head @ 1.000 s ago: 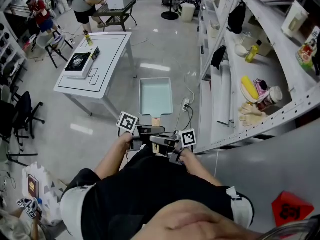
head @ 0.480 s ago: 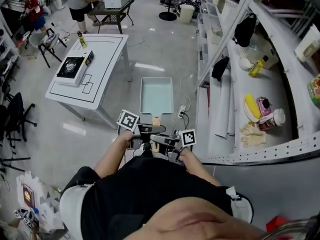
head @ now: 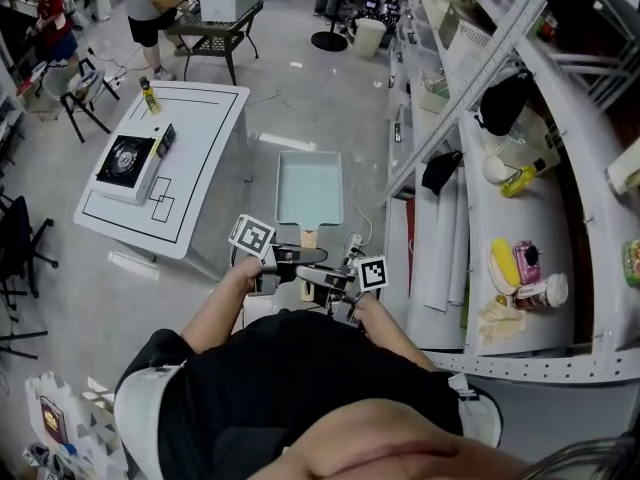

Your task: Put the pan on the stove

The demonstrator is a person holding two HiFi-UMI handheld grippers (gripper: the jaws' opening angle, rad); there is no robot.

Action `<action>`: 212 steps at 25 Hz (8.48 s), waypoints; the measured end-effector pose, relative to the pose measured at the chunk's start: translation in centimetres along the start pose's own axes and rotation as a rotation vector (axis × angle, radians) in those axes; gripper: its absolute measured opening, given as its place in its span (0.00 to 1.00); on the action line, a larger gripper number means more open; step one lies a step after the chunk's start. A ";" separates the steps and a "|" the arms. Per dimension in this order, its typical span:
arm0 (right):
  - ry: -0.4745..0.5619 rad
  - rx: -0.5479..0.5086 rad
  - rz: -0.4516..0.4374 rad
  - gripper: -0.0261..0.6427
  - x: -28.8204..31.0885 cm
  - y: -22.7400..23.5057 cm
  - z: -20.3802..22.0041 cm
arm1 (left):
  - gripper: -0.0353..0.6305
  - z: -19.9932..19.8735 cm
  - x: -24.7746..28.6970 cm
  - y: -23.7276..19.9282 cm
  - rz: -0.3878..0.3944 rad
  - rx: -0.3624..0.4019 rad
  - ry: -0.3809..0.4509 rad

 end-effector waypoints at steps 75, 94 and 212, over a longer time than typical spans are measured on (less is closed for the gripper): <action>-0.649 0.103 -0.275 0.32 30.8 24.3 -40.0 | 0.35 -45.4 -25.0 -8.4 -0.279 0.274 0.654; -1.100 0.191 -0.435 0.32 54.2 27.0 -28.9 | 0.35 -36.8 -48.8 -5.7 -0.343 0.288 1.126; -0.375 -1.080 -0.312 0.10 23.7 15.7 -32.9 | 0.08 -7.4 -16.5 2.9 -1.690 0.851 1.820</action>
Point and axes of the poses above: the fingertips, and each gripper's own axes: x forward along the fingers, y to its right, z out of its underside, the point moved 7 cm from there along -x, backward along the fingers, and after that the axes turned 4 degrees about y, right-handed, at the moved point
